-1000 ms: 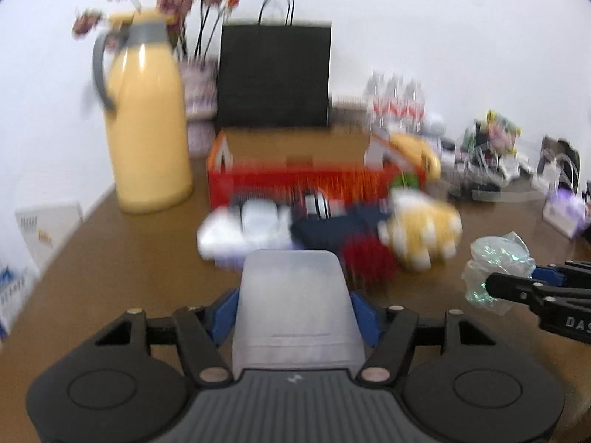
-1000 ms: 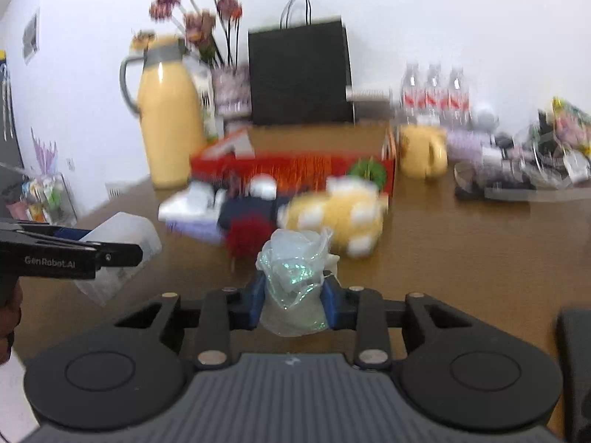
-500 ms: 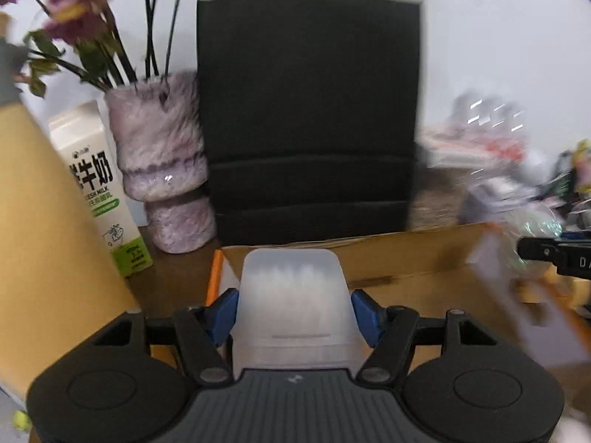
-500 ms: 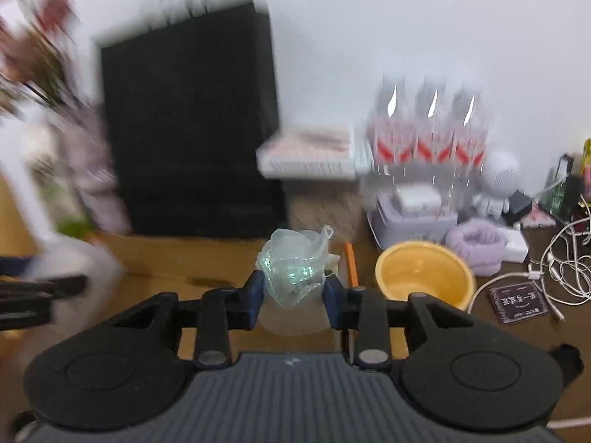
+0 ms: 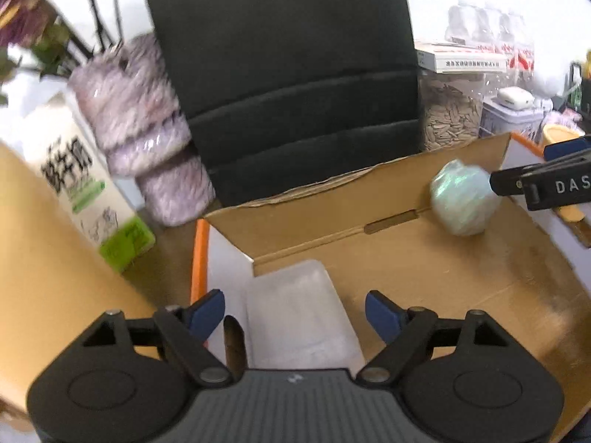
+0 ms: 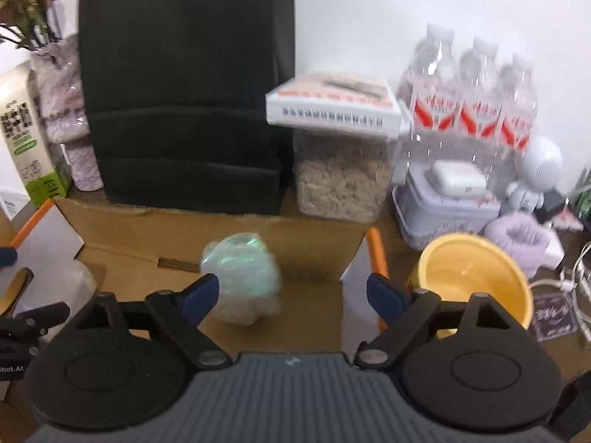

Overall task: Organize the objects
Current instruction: 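Place the white container and clear cup into the cardboard box with both tools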

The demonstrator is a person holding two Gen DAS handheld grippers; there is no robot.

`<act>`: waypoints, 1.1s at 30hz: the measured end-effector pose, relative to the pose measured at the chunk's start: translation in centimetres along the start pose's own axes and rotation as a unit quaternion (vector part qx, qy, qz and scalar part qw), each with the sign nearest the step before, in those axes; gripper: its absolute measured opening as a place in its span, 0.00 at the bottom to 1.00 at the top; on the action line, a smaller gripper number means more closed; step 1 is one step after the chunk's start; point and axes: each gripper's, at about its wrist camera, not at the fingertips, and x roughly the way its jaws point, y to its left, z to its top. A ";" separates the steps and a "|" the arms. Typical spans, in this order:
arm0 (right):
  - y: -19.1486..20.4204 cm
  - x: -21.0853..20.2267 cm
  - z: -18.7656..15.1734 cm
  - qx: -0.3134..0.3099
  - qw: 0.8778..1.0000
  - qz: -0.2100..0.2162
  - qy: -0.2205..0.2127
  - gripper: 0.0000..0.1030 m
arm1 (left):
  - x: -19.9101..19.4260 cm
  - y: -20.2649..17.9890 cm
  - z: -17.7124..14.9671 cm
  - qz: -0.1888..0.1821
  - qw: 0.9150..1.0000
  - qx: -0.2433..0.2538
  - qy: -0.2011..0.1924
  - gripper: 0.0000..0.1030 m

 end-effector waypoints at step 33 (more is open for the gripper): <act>2.6 -40.4 -32.9 0.039 0.989 0.080 -0.118 1.00 | -33.7 -6.2 -33.1 -0.037 0.987 -0.106 -0.112 0.96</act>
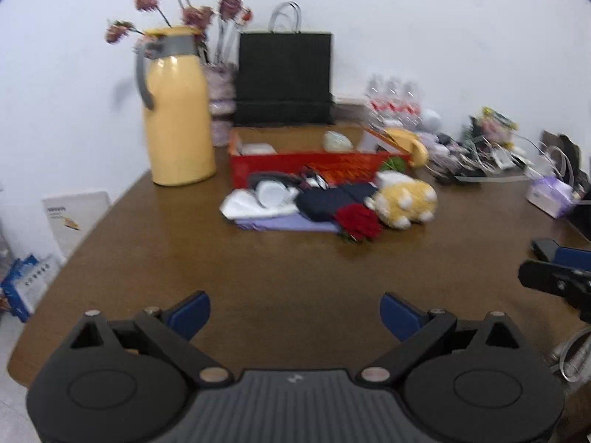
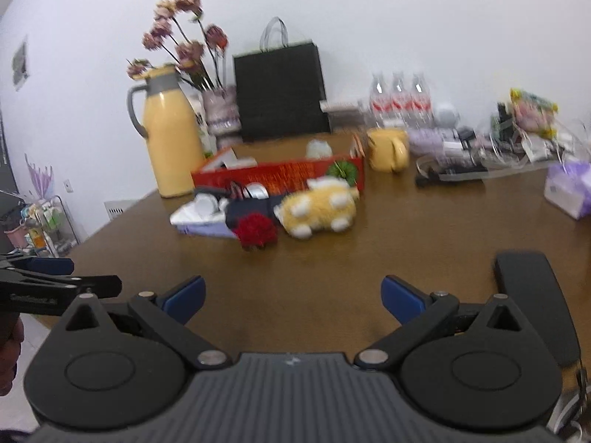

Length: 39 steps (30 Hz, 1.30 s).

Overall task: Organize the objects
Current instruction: 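Place the white container and clear cup into the cardboard box with both tools, then grasp the white cap with the left tool while the right tool grasps the plush toy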

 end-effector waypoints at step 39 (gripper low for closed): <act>-5.1 15.6 5.3 0.037 0.997 -0.030 0.057 0.45 | 11.8 1.1 3.5 -0.066 0.997 -0.025 0.033 0.36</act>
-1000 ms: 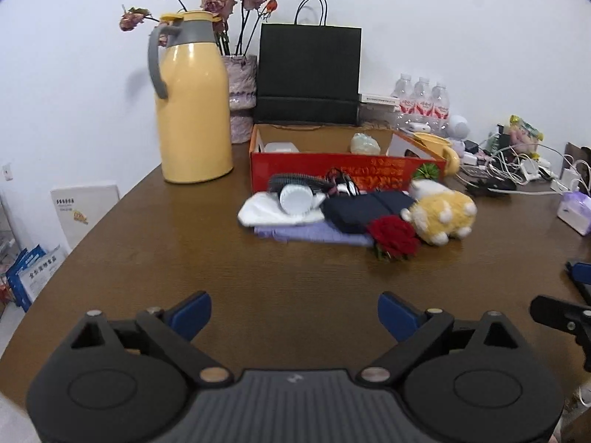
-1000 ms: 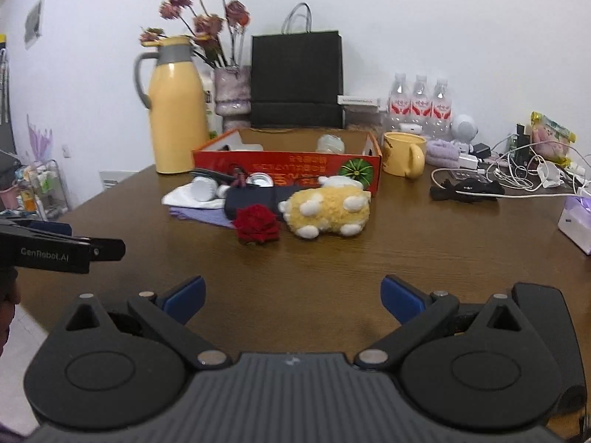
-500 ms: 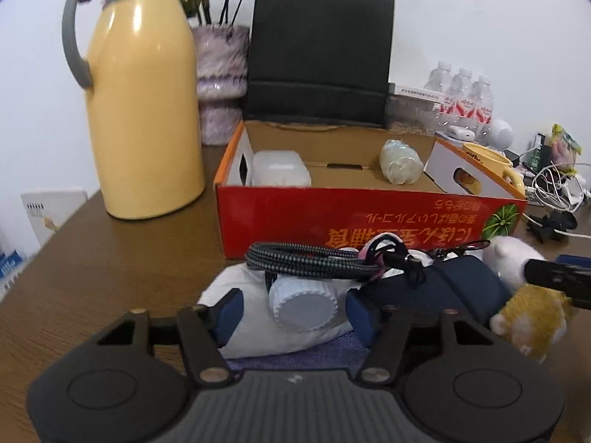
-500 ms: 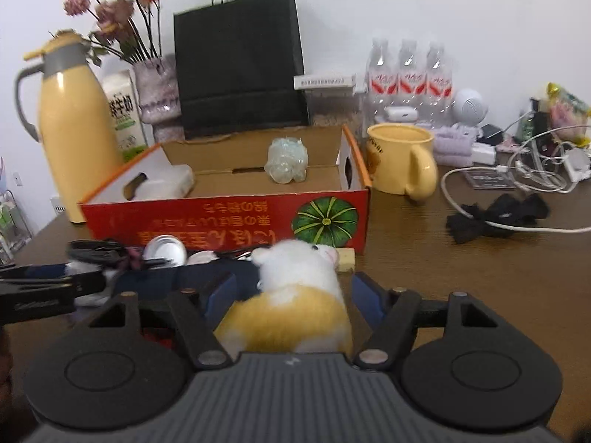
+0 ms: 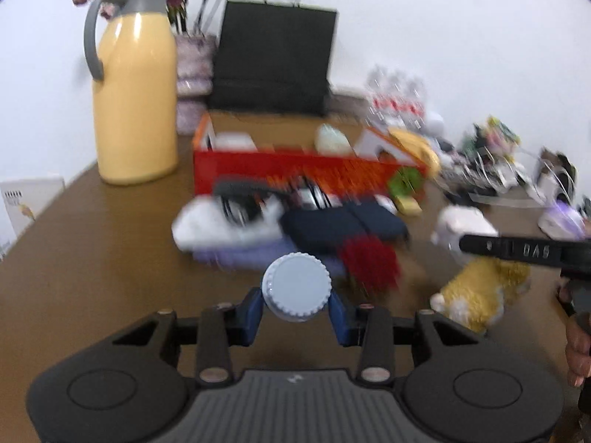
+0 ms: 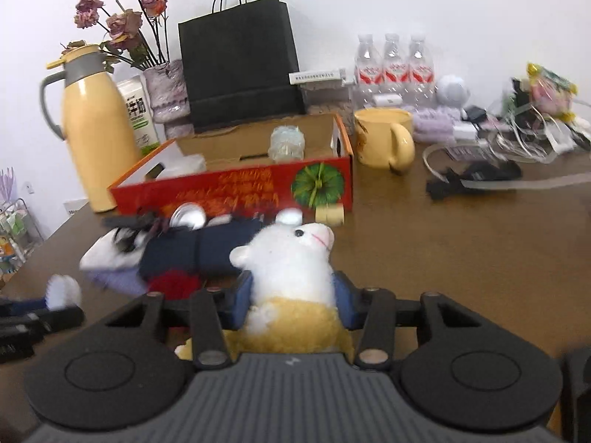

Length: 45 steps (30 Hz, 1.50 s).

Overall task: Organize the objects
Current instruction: 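Grasp the white cap with the left tool while the right tool grasps the plush toy, then drop the white cap and plush toy into the cardboard box with both tools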

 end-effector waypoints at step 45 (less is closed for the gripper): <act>1.1 20.5 19.1 -0.030 0.994 -0.093 0.055 0.45 | 22.7 5.1 21.4 0.048 0.988 0.051 0.138 0.34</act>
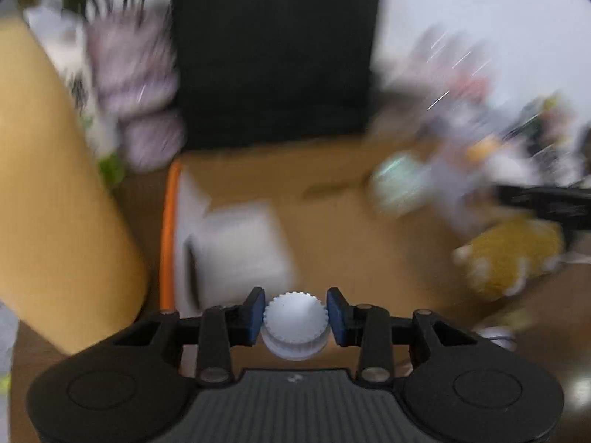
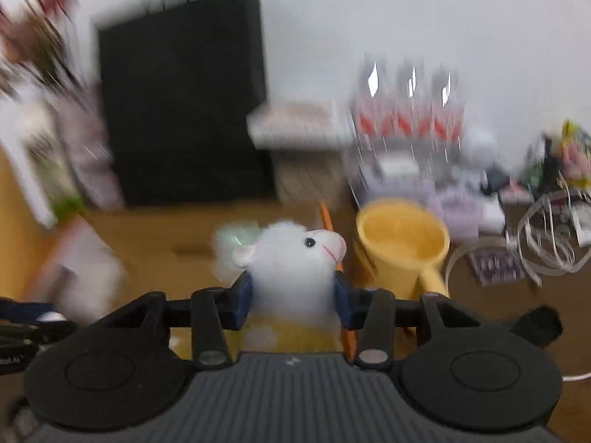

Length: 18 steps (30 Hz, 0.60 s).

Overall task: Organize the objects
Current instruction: 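Drop the white cap and plush toy into the cardboard box with both tools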

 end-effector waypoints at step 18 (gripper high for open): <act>-0.8 -8.2 1.4 -0.012 0.999 0.037 -0.027 0.95 | -11.9 0.0 -1.8 0.011 0.994 -0.008 -0.105 0.77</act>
